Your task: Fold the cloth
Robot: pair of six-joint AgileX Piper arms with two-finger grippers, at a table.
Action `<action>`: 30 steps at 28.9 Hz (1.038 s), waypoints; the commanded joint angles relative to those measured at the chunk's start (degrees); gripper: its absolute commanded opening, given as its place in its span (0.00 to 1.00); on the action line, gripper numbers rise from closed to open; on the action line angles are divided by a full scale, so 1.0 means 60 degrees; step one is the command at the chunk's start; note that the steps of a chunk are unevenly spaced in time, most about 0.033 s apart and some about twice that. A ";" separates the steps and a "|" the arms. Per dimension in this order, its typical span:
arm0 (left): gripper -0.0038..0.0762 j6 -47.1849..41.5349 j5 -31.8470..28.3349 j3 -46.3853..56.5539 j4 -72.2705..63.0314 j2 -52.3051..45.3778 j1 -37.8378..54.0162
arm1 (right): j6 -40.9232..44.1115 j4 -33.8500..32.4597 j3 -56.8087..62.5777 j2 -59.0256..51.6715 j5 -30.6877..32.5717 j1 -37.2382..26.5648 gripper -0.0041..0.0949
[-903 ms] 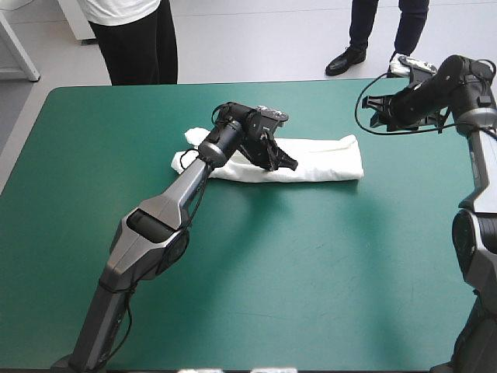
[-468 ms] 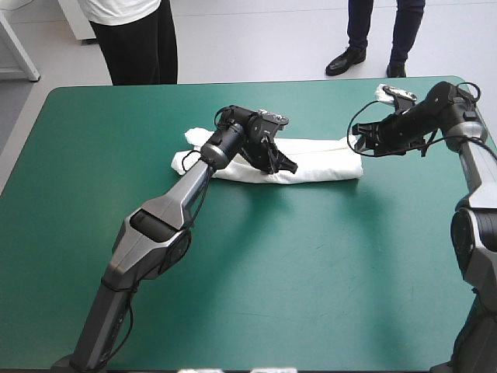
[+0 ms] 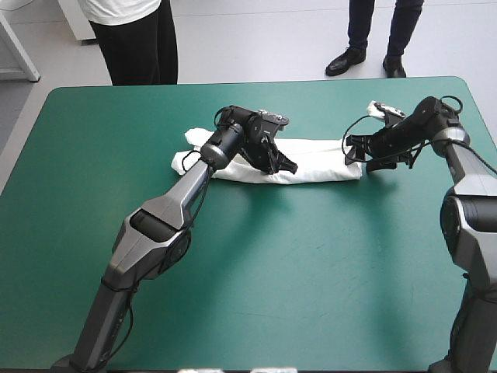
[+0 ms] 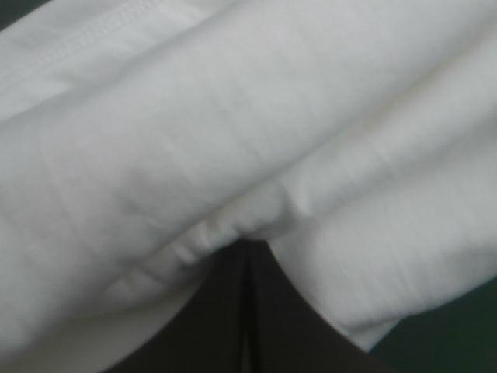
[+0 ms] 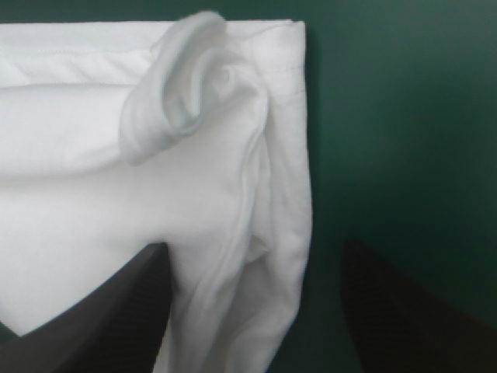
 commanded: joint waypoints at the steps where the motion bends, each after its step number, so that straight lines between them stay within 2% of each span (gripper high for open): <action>1: 0.04 -0.0061 0.0049 -0.0184 -0.0370 -0.0428 -0.0061 | -0.0094 0.0260 -0.0187 -0.0255 -0.0065 0.0222 0.65; 5: 0.04 -0.0061 0.0049 -0.0184 -0.0370 -0.0428 -0.0061 | 0.0103 0.0166 -0.0167 -0.0028 -0.0096 0.0590 0.59; 8: 0.04 -0.0061 0.0074 -0.0184 -0.0385 -0.0428 -0.0061 | 0.0282 -0.0147 -0.0167 0.0074 -0.0070 0.0819 0.42; 12: 0.04 -0.0061 0.0113 -0.0184 -0.0385 -0.0428 -0.0061 | 0.0457 -0.0528 -0.0186 0.0074 -0.0092 0.0888 0.11; 14: 0.04 -0.0061 0.0113 -0.0184 -0.0385 -0.0428 -0.0061 | 0.0439 -0.0588 -0.0254 0.0074 -0.0030 0.0888 0.03; 21: 0.04 -0.0061 0.0096 -0.0184 -0.0385 -0.0428 -0.0061 | 0.0329 -0.0204 -0.0768 -0.0454 0.0405 0.0935 0.02; 30: 0.04 -0.0061 0.0077 -0.0184 -0.0350 -0.0428 -0.0061 | 0.0221 -0.0068 -0.1145 -0.2078 0.0444 0.1392 0.02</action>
